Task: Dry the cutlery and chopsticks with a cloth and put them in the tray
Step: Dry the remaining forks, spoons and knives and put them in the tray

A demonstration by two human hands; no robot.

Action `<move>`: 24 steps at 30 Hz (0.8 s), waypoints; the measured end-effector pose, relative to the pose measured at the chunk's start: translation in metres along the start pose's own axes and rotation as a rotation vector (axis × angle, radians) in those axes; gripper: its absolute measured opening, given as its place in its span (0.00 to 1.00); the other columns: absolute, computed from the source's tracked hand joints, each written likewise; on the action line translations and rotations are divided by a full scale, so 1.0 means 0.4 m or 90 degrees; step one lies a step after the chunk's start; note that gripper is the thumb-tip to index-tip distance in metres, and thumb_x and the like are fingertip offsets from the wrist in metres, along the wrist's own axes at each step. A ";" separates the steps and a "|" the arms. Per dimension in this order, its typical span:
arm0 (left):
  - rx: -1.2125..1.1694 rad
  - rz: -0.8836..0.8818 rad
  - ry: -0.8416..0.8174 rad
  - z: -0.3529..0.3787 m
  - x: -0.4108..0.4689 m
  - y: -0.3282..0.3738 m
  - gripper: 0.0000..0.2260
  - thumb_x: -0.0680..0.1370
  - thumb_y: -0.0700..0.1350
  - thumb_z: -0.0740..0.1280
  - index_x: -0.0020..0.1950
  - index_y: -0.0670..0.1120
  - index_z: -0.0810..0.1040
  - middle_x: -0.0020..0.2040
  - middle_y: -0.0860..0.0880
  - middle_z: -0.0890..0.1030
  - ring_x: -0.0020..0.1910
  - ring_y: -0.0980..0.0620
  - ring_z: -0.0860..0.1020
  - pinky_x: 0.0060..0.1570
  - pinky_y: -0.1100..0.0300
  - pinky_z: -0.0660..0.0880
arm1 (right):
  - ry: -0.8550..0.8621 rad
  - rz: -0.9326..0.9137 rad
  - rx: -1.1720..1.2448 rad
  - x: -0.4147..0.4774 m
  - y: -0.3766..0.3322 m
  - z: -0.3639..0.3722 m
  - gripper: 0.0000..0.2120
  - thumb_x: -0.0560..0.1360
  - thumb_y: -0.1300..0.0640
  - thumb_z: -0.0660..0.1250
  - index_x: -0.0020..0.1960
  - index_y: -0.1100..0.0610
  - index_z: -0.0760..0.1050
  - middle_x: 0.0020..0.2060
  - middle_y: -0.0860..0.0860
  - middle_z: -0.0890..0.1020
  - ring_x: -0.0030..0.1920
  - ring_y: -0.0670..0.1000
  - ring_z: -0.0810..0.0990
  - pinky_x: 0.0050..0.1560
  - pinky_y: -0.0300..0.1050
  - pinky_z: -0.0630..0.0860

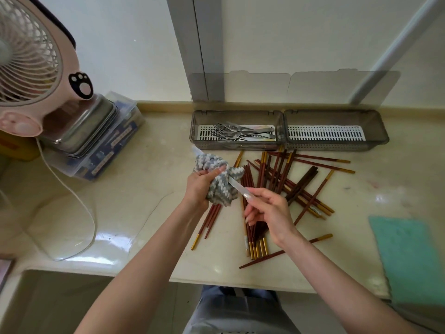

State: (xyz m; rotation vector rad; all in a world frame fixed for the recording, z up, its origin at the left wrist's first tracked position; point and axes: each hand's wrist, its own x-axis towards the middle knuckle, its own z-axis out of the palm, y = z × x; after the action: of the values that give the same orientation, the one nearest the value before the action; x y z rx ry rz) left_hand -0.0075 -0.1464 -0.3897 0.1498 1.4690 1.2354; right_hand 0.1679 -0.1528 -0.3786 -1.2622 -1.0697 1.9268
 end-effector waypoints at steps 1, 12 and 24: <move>0.007 -0.004 0.013 0.001 0.003 0.008 0.07 0.69 0.38 0.73 0.42 0.37 0.79 0.37 0.42 0.83 0.34 0.46 0.83 0.39 0.53 0.81 | -0.009 0.000 -0.029 -0.001 -0.003 -0.002 0.10 0.76 0.67 0.63 0.56 0.65 0.77 0.29 0.59 0.79 0.26 0.52 0.77 0.26 0.41 0.76; 0.016 0.001 0.129 0.000 0.075 0.098 0.12 0.71 0.41 0.74 0.46 0.35 0.75 0.39 0.43 0.80 0.37 0.48 0.79 0.34 0.57 0.77 | 0.050 -0.044 -0.063 -0.009 -0.029 -0.030 0.06 0.76 0.68 0.63 0.49 0.62 0.78 0.25 0.57 0.78 0.22 0.53 0.75 0.22 0.41 0.72; 0.092 -0.048 -0.251 0.055 -0.001 0.027 0.13 0.79 0.46 0.60 0.50 0.38 0.78 0.42 0.43 0.83 0.38 0.49 0.82 0.40 0.59 0.80 | 0.137 -0.094 0.066 0.020 -0.016 0.014 0.04 0.76 0.69 0.62 0.48 0.63 0.74 0.28 0.56 0.80 0.26 0.52 0.78 0.26 0.43 0.76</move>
State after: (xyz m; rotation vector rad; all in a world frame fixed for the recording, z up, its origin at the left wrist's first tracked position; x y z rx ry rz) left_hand 0.0043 -0.1292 -0.3770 0.4076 1.2047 0.9721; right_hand 0.1601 -0.1448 -0.3752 -1.2628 -0.9143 1.6724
